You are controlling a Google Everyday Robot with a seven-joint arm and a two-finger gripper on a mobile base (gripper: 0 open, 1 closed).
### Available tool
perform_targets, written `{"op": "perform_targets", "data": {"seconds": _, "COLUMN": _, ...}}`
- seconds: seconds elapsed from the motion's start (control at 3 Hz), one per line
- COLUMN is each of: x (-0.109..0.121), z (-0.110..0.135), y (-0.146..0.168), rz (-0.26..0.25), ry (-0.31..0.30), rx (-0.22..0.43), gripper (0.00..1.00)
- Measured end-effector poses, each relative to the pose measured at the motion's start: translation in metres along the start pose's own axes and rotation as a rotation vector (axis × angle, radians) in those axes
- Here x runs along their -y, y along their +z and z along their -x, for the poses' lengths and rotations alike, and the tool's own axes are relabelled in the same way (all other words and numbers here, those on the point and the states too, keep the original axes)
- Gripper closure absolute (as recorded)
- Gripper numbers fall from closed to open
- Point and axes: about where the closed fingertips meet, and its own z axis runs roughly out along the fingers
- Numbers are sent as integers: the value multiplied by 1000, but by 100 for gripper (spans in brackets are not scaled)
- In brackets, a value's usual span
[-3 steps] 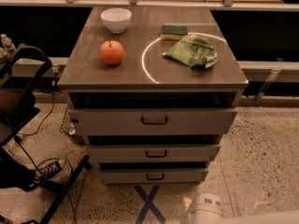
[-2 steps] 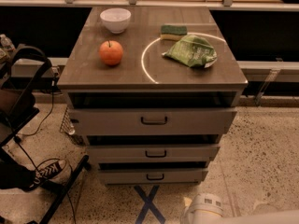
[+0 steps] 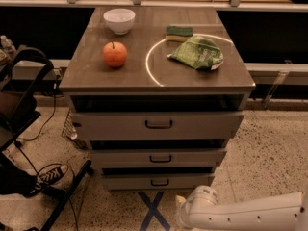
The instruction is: Open bottom drawer
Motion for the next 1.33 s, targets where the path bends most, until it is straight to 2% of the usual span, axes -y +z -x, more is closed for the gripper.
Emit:
{"op": "perform_targets", "data": {"seconds": 0.33, "x": 20, "z": 10, "y": 35, "rz": 13, "ry": -20, "rx": 72, "gripper": 0}}
{"op": "perform_targets", "data": {"seconds": 0.67, "x": 42, "z": 21, "y": 61, "rz": -6, "ry": -20, "rx": 104, "gripper": 0}}
{"op": "perform_targets", "data": {"seconds": 1.0, "x": 58, "z": 30, "y": 86, "rz": -52, "ry": -32, "rx": 81, "gripper": 0}}
{"op": "perform_targets", "data": {"seconds": 1.33, "x": 79, "z": 32, "y": 108, "rz": -113, "ry": -111, "rx": 18, "gripper": 0}}
